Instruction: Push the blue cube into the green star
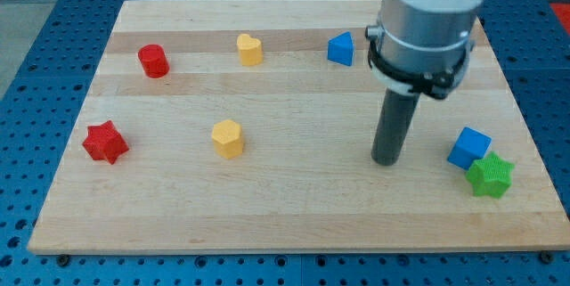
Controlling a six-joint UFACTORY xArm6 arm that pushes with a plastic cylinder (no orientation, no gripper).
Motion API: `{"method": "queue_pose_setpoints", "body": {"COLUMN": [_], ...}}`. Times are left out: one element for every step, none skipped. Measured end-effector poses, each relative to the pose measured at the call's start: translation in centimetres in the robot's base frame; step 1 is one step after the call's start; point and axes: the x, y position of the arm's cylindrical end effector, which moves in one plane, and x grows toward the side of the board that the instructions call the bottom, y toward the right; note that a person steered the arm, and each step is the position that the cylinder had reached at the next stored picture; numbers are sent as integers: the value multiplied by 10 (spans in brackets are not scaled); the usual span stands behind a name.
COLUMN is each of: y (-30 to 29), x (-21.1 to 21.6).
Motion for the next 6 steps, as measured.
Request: {"method": "queue_pose_setpoints", "body": {"y": [26,41,48,71,74,41], "x": [7,-4,-12,-16,-16,-4]}}
